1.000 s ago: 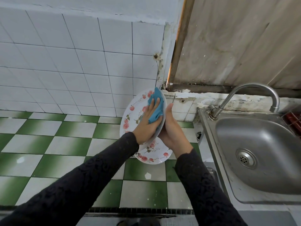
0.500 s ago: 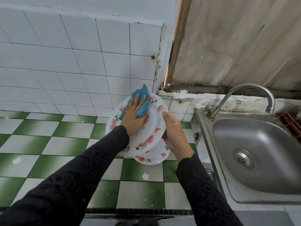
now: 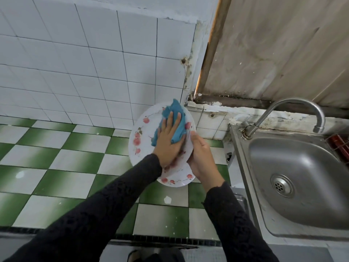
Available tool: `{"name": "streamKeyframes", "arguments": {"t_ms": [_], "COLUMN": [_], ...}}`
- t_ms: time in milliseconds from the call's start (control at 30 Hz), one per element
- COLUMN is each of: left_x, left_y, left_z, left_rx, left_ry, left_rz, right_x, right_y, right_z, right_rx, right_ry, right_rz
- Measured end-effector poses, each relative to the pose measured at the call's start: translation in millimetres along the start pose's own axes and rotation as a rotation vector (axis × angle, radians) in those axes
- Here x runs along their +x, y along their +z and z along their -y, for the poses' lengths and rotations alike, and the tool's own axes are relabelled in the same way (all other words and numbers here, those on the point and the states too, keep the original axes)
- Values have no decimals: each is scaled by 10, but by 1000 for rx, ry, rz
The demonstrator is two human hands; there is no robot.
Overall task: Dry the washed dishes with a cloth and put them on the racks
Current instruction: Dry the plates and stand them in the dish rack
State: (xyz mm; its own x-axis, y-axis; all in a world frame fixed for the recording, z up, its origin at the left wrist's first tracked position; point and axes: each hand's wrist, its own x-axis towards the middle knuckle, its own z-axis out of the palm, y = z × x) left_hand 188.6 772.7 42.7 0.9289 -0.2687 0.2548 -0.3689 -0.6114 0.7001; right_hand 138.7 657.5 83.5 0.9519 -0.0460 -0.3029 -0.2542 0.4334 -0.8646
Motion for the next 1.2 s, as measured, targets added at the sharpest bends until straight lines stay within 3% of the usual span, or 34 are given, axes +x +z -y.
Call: {"name": "streamKeyframes", "arguments": {"t_ms": [100, 300, 467, 633, 767, 900, 1000, 1200], "left_x": [100, -474, -738, -765, -719, -634, -567, -483], "left_y": [-182, -54, 64, -4, -107, -253, -412, -681], "left_z": [372, 584, 186, 237, 402, 431, 382, 278], "left_rx": [130, 116, 104, 347, 358, 242, 88, -650], "left_ry": [-36, -101, 83, 300, 378, 403, 338, -177], "left_rz": [45, 174, 289, 204, 69, -58, -162, -290], "right_x": [-31, -12, 85, 144, 137, 111, 65, 25], "right_y": [-61, -141, -147, -133, -135, -180, -238, -417], "right_z": [20, 88, 155, 226, 129, 54, 62, -251], "right_rx": [32, 46, 155, 267, 343, 231, 97, -200], "right_ry": [12, -63, -99, -106, -47, 40, 46, 90], "right_rz": [-45, -161, -201, -264, -321, -349, -246, -184]}}
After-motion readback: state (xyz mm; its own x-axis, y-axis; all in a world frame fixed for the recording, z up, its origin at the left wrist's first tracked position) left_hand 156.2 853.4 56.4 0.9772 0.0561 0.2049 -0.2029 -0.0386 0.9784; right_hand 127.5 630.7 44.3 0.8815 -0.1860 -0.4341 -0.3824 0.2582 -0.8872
